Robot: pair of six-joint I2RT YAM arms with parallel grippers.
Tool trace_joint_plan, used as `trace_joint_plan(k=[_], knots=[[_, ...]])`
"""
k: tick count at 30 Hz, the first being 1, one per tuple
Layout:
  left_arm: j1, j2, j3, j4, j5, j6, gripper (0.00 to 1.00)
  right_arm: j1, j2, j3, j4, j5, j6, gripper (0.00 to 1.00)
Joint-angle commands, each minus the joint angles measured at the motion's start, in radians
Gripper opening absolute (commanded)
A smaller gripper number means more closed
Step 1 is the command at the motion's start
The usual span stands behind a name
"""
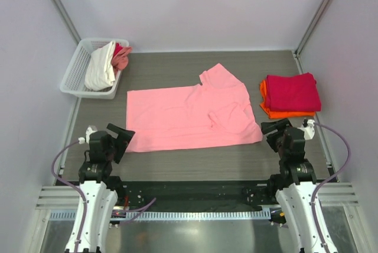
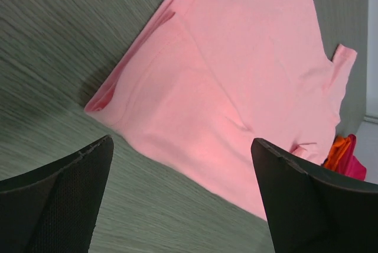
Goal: Fold and stack the t-shirts
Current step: Flatten the tshirt out, then fold the tshirt
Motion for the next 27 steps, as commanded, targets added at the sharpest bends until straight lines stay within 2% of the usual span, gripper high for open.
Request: trace_joint_plan(k=[1, 5, 7, 8, 9, 12, 13, 15, 16, 21, 23, 26, 27], knots=[[-0.006, 0.023, 0.073, -0.062, -0.028, 0.009, 0.99, -0.004, 0.136, 0.134, 0.014, -0.016, -0.100, 0.68], [-0.006, 0.173, 0.233, -0.039, -0.081, 0.076, 1.00, -0.002, 0.507, 0.360, 0.079, -0.062, -0.215, 0.62], [-0.006, 0.246, 0.316, 0.000, -0.096, 0.104, 1.00, -0.004, 0.624, 0.443, 0.092, -0.080, -0.264, 0.62], [-0.006, 0.329, 0.337, 0.019, -0.105, 0.110, 1.00, -0.002, 0.670, 0.517, 0.100, -0.088, -0.278, 0.61], [-0.004, 0.367, 0.356, 0.042, -0.105, 0.127, 1.00, -0.004, 0.772, 0.554, 0.109, -0.106, -0.290, 0.62], [-0.006, 0.531, 0.411, 0.152, -0.104, 0.129, 1.00, -0.004, 0.952, 0.683, 0.149, -0.107, -0.307, 0.65], [-0.004, 0.569, 0.423, 0.231, -0.093, 0.123, 1.00, -0.002, 1.001, 0.712, 0.187, -0.146, -0.304, 0.66], [-0.006, 0.679, 0.454, 0.284, -0.084, 0.116, 1.00, -0.004, 1.089, 0.807, 0.223, -0.172, -0.302, 0.68], [-0.006, 0.715, 0.469, 0.328, -0.082, 0.135, 1.00, 0.006, 1.191, 0.848, 0.230, -0.174, -0.305, 0.68], [-0.006, 0.991, 0.649, 0.382, -0.100, 0.192, 1.00, 0.045, 1.498, 1.185, 0.192, -0.182, -0.348, 0.68], [-0.006, 1.060, 0.705, 0.381, -0.107, 0.215, 0.99, 0.062, 1.646, 1.336, 0.166, -0.183, -0.359, 0.67], [-0.006, 1.197, 0.810, 0.376, -0.137, 0.236, 0.97, 0.096, 1.787, 1.489, 0.113, -0.154, -0.403, 0.67], [-0.006, 1.224, 0.848, 0.376, -0.146, 0.242, 0.97, 0.105, 1.878, 1.601, 0.094, -0.127, -0.428, 0.67]])
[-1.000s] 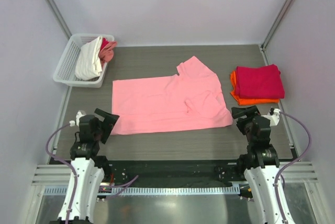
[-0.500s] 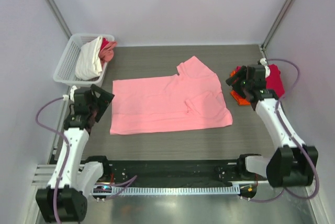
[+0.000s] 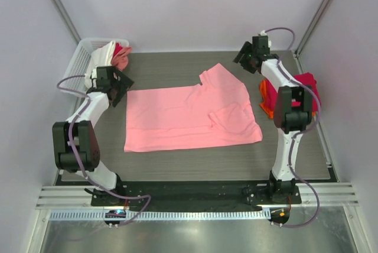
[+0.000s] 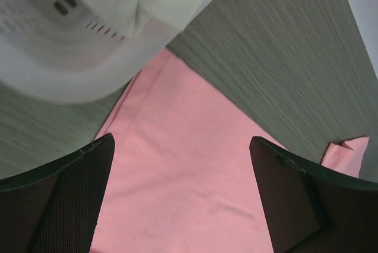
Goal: Fold and stack the t-shirts
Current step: Fold the tshirt
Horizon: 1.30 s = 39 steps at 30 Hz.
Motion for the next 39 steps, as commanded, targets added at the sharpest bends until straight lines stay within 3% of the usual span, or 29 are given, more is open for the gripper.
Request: trace_joint_plan(k=[1, 5, 8, 12, 16, 22, 26, 31, 34, 38, 39], knots=[[-0.001, 0.120, 0.110, 0.051, -0.048, 0.055, 0.96, 0.043, 0.152, 0.241, -0.101, 0.039, -0.092, 0.67], [-0.001, 0.229, 0.184, 0.051, -0.044, 0.069, 0.94, 0.077, 0.354, 0.548, -0.189, 0.119, -0.148, 0.64], [0.000, 0.278, 0.206, 0.054, -0.040, 0.091, 0.93, 0.086, 0.431, 0.620, -0.196, 0.110, -0.186, 0.65], [-0.003, 0.310, 0.200, 0.086, -0.028, 0.095, 0.93, 0.100, 0.480, 0.642, -0.181, 0.130, -0.229, 0.70], [-0.003, 0.313, 0.183, 0.102, -0.021, 0.101, 0.93, 0.112, 0.564, 0.690, -0.166, 0.099, -0.231, 0.70], [-0.013, 0.300, 0.161, 0.126, -0.019, 0.106, 0.93, 0.137, 0.578, 0.710, -0.144, 0.171, -0.261, 0.68], [-0.024, 0.304, 0.166, 0.126, -0.030, 0.112, 0.93, 0.146, 0.614, 0.737, -0.143, 0.161, -0.267, 0.60], [-0.032, 0.303, 0.163, 0.129, -0.040, 0.115, 0.93, 0.172, 0.621, 0.736, -0.141, 0.161, -0.284, 0.58], [-0.030, 0.292, 0.158, 0.129, -0.053, 0.121, 0.92, 0.180, 0.629, 0.740, -0.138, 0.164, -0.286, 0.52], [-0.070, 0.283, 0.158, 0.129, -0.080, 0.143, 0.93, 0.184, 0.635, 0.747, -0.137, 0.208, -0.289, 0.35], [-0.076, 0.284, 0.163, 0.129, -0.086, 0.146, 0.93, 0.184, 0.635, 0.753, -0.135, 0.217, -0.289, 0.25]])
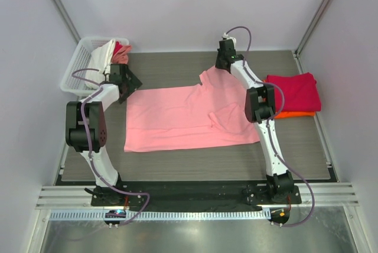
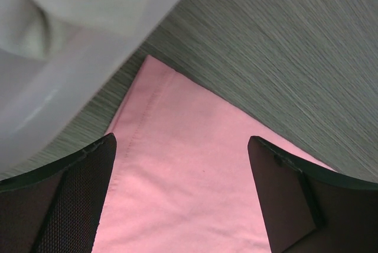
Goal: Fold and stack the t-shirts
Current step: Fold the tshirt
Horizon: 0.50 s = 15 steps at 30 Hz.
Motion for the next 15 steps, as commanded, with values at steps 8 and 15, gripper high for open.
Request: trace_joint_plan(k=[8, 15], knots=[[-0.050, 0.035, 0.044, 0.089, -0.045, 0.088, 0.89, -0.039, -0.075, -0.116, 0.021, 0.121, 0.050, 0.01], [-0.065, 0.112, 0.136, 0.023, -0.096, 0.114, 0.82, -0.072, -0.112, -0.176, 0.052, 0.066, 0.056, 0.01]])
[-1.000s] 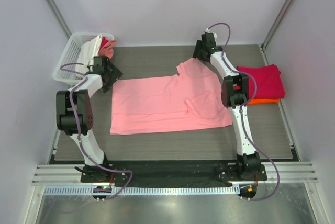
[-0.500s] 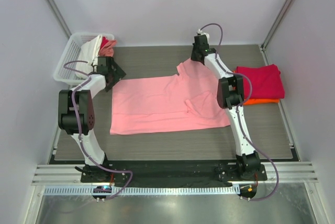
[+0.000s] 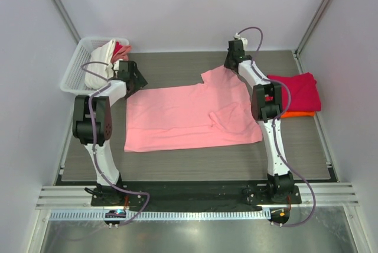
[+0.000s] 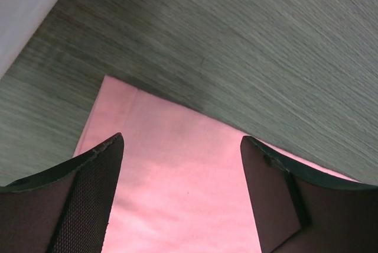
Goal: Fold and stack the t-shirts
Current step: Fold the tshirt
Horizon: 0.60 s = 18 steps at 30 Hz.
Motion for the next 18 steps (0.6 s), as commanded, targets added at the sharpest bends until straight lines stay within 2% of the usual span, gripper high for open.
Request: trace_joint_plan(k=[1, 5, 11, 18], knots=[[-0.003, 0.040, 0.080, -0.024, -0.061, 0.032, 0.80, -0.019, -0.036, -0.024, -0.024, -0.010, 0.011, 0.01], [-0.003, 0.069, 0.131, -0.083, -0.119, 0.028, 0.74, -0.019, -0.035, -0.024, -0.021, -0.030, 0.019, 0.01], [-0.001, 0.060, 0.120, -0.096, -0.185, 0.034, 0.72, -0.021, -0.035, -0.033, -0.017, -0.044, 0.026, 0.01], [-0.001, 0.115, 0.167, -0.184, -0.220, 0.046, 0.58, -0.021, -0.039, -0.050, -0.008, -0.056, 0.039, 0.01]])
